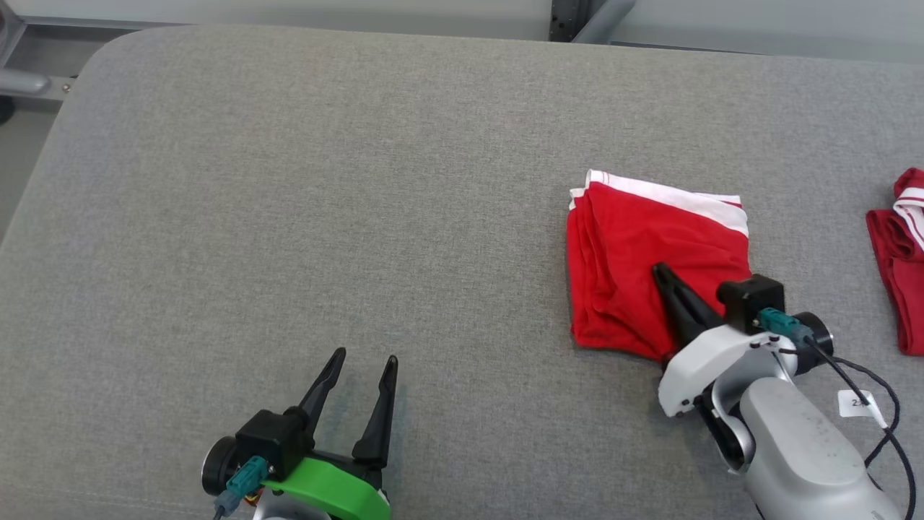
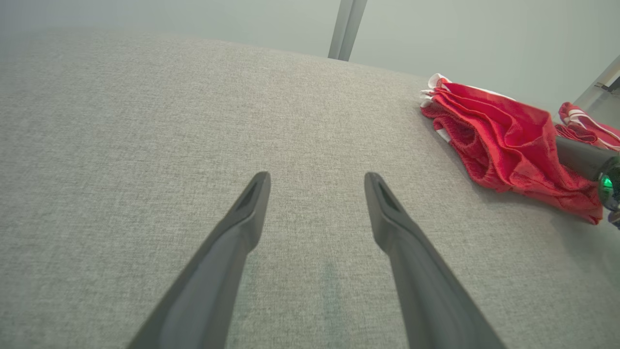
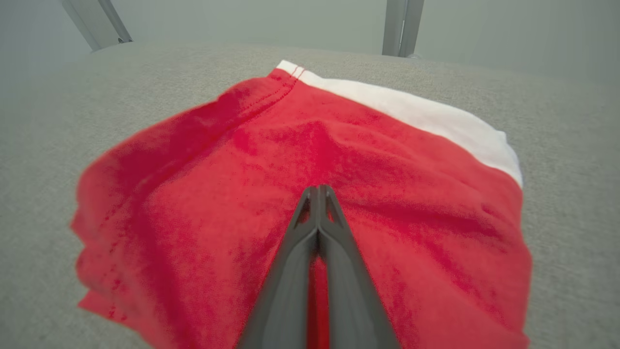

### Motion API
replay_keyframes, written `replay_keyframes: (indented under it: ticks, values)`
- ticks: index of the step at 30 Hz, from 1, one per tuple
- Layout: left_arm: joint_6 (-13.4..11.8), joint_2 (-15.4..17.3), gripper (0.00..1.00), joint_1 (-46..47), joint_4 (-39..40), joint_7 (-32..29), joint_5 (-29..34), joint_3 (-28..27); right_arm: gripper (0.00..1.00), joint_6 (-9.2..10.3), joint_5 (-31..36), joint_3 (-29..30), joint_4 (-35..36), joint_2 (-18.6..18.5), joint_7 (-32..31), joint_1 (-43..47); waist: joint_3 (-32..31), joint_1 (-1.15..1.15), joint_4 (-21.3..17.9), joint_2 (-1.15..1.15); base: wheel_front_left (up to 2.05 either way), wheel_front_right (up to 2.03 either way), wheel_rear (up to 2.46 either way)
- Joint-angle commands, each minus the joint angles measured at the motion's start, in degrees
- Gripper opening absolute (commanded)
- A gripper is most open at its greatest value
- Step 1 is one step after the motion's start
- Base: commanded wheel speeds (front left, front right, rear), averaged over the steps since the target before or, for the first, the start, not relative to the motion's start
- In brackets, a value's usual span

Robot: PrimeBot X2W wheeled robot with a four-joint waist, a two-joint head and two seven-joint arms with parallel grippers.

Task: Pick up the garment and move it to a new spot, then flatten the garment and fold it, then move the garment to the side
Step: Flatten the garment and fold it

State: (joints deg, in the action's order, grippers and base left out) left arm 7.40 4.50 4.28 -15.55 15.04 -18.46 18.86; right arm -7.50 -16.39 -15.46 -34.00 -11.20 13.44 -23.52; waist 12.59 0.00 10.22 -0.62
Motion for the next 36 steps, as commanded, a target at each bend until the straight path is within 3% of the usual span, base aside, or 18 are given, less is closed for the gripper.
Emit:
replay_keyframes:
  ticks: [1, 14, 24, 36]
  values:
    - [0.16, 0.04, 1.00, 0.93, -0.29, 0.15, -0.46, -0.14, 0.00, 0.03, -0.06, -2.55, -2.24, 0.36, 0.72, -1.21, 0.06, 0.00, 1.03, 0.62, 0.00, 0.00, 0.00]
    - [0.16, -0.65, 1.00, -0.19, -1.07, 0.15, -0.80, -0.03, 0.00, 0.00, -0.92, -14.55, -8.30, 2.27, 1.68, -3.63, -0.94, 0.00, 2.49, 0.62, 0.00, 0.00, 0.00]
    - [0.10, -0.82, 1.00, -0.81, -1.21, 0.15, -0.69, -0.45, 0.00, 0.03, 0.72, -14.60, -2.07, 3.91, 1.73, -1.45, -1.68, 0.00, 2.23, 0.62, 0.00, 0.00, 0.00]
    - [0.10, -0.87, 1.00, 0.03, -1.62, 0.15, -1.06, -0.02, 0.00, 0.03, -0.32, -19.68, -7.41, 5.59, 1.73, -2.35, -1.20, 0.00, 1.90, 0.62, 0.00, 0.00, 0.00]
